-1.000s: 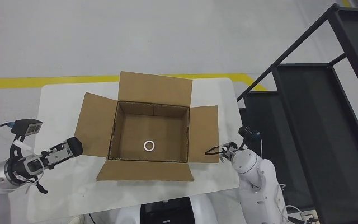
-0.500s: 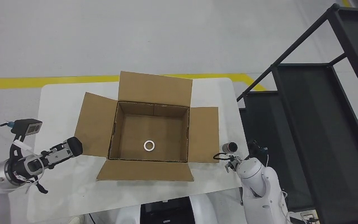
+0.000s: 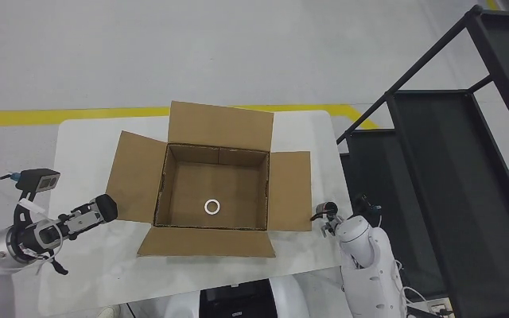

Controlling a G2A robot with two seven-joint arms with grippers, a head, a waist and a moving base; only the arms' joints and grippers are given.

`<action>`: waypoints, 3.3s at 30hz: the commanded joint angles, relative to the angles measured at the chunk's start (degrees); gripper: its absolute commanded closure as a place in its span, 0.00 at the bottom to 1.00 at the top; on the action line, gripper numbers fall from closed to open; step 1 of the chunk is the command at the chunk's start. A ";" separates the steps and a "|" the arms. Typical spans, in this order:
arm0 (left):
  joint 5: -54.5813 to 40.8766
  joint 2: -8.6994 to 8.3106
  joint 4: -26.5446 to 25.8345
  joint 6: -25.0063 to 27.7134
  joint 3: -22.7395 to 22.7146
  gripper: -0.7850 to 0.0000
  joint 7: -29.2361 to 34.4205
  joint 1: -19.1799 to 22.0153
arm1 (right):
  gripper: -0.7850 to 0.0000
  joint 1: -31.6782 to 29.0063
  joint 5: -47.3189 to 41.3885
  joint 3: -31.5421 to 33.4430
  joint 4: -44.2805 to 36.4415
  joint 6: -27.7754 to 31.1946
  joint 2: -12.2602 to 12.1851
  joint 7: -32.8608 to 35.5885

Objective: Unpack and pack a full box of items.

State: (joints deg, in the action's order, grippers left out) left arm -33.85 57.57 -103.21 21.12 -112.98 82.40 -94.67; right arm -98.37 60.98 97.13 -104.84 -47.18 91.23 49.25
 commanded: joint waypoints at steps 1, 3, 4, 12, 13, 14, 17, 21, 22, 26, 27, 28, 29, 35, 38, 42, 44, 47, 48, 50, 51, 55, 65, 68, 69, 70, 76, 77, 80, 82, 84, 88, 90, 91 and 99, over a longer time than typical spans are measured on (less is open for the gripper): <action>0.00 0.00 0.00 0.00 0.00 0.00 0.00 0.00 | 1.00 0.42 -0.67 0.08 1.28 -0.77 -0.01 -0.50; 0.00 0.00 0.00 0.00 0.00 0.00 0.00 0.00 | 1.00 0.55 -1.51 0.24 1.99 -1.32 -0.03 -0.85; 0.00 0.00 0.00 0.00 0.00 0.00 0.00 0.00 | 1.00 0.55 -2.09 0.26 2.09 -1.38 -0.03 -0.81; 0.00 0.00 0.00 0.00 0.00 0.00 0.00 0.00 | 1.00 -1.48 -5.15 -0.39 -0.37 3.24 -0.25 0.13; 0.00 0.00 0.00 0.00 0.00 0.00 0.00 0.00 | 1.00 -1.48 -5.15 -0.39 -0.37 3.24 -0.25 0.13; 0.00 0.00 0.00 0.00 0.00 0.00 0.00 0.00 | 1.00 -1.48 -5.15 -0.39 -0.37 3.24 -0.25 0.13; 0.00 0.00 0.00 0.00 0.00 0.00 0.00 0.00 | 1.00 -1.48 -5.15 -0.39 -0.37 3.24 -0.25 0.13; 0.00 0.00 0.00 0.00 0.00 0.00 0.00 0.00 | 1.00 -1.48 -5.15 -0.39 -0.37 3.24 -0.25 0.13; 0.00 0.00 0.00 0.00 0.00 0.00 0.00 0.00 | 1.00 -1.48 -5.15 -0.39 -0.37 3.24 -0.25 0.13; 0.00 0.00 0.00 0.00 0.00 0.00 0.00 0.00 | 1.00 -1.48 -5.15 -0.39 -0.37 3.24 -0.25 0.13; 0.00 0.00 0.00 0.00 0.00 0.00 0.00 0.00 | 1.00 -1.48 -5.15 -0.39 -0.37 3.24 -0.25 0.13; 0.00 0.00 0.00 0.00 0.00 0.00 0.00 0.00 | 1.00 -1.48 -5.15 -0.39 -0.37 3.24 -0.25 0.13; 0.00 0.00 0.00 0.00 0.00 0.00 0.00 0.00 | 1.00 -1.48 -5.15 -0.39 -0.37 3.24 -0.25 0.13; 0.00 0.00 0.00 0.00 0.00 0.00 0.00 0.00 | 1.00 -1.46 -4.97 -0.28 1.07 4.64 -0.36 -2.02; 0.00 0.00 0.00 0.00 0.00 0.00 0.00 0.00 | 1.00 -0.85 -6.86 1.13 2.54 4.34 -0.52 -2.64; 0.00 0.00 0.00 0.00 0.00 0.00 0.00 0.00 | 1.00 -0.40 -7.85 2.77 4.35 4.21 -0.87 -2.67; 0.00 0.00 0.00 0.00 0.00 0.00 0.00 0.00 | 1.00 -0.17 -8.09 3.48 5.46 4.19 -1.06 -2.82; 0.00 0.00 0.00 0.00 0.00 0.00 0.00 0.00 | 1.00 0.17 -8.77 4.44 7.04 3.96 -1.29 -3.23; 0.00 0.00 0.00 0.00 0.00 0.00 0.00 0.00 | 1.00 0.24 -9.13 4.74 7.46 3.83 -1.35 -3.37; 0.00 0.00 0.00 0.00 0.00 0.00 0.00 0.00 | 1.00 0.47 -9.70 5.19 8.22 3.72 -1.46 -3.86; 0.00 0.00 0.00 0.00 0.00 0.00 0.00 0.00 | 1.00 0.60 -10.01 5.32 8.57 3.65 -1.50 -4.19; 0.00 0.00 0.00 0.00 0.00 0.00 0.00 0.00 | 1.00 1.20 -11.44 5.66 9.75 3.03 -1.61 -5.43; 0.00 0.00 0.00 0.00 0.00 0.00 0.00 0.00 | 0.00 2.23 -13.17 5.31 12.32 1.75 -1.95 -7.77; 0.00 0.00 0.00 0.00 0.00 0.00 0.00 0.00 | 0.00 1.93 -13.24 5.79 12.14 1.60 -2.20 -7.75; 0.00 0.00 0.00 0.00 0.00 0.00 0.00 0.00 | 0.00 1.66 -13.33 6.03 11.71 1.65 -2.30 -7.45; 0.00 0.00 0.00 0.00 0.00 0.00 0.00 0.00 | 0.00 1.31 -13.38 6.32 11.09 1.77 -2.43 -6.90; 0.00 0.00 0.00 0.00 0.00 0.00 0.00 0.00 | 0.00 -1.44 -12.14 9.99 5.33 4.17 -3.81 0.56; 0.00 0.00 0.00 0.00 0.00 0.00 0.00 0.00 | 0.00 -1.80 -12.40 11.07 4.13 4.55 -4.08 2.49; 0.00 0.00 0.00 0.00 0.00 0.00 0.00 0.00 | 0.00 -2.80 -14.28 14.74 0.62 6.55 -4.95 9.30; 0.00 0.00 0.00 0.00 0.00 0.00 0.00 0.00 | 0.00 -3.43 -16.44 17.40 -2.01 8.04 -5.51 14.18; 0.00 0.00 0.00 0.00 0.00 0.00 0.00 0.00 | 0.00 -3.97 -19.34 20.12 -4.37 9.89 -5.99 17.74; 0.00 0.00 0.00 0.00 0.00 0.00 0.00 0.00 | 0.00 -5.45 -28.08 23.94 -9.54 13.29 -6.50 21.15; 0.00 0.00 0.00 0.00 0.00 0.00 0.00 0.00 | 0.00 -7.04 -31.53 24.15 -13.64 14.45 -6.70 22.30; 0.00 0.00 0.00 0.00 0.00 0.00 0.00 0.00 | 0.00 -7.77 -33.41 24.19 -15.38 14.85 -6.79 22.71; 0.00 0.00 0.00 0.00 0.00 0.00 0.00 0.00 | 0.00 -10.35 -42.32 23.47 -27.26 17.35 -8.18 25.21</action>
State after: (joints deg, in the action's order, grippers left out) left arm -33.85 57.57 -103.21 21.12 -112.98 82.40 -94.67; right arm -108.61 19.59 120.80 -130.51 -29.78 83.22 74.49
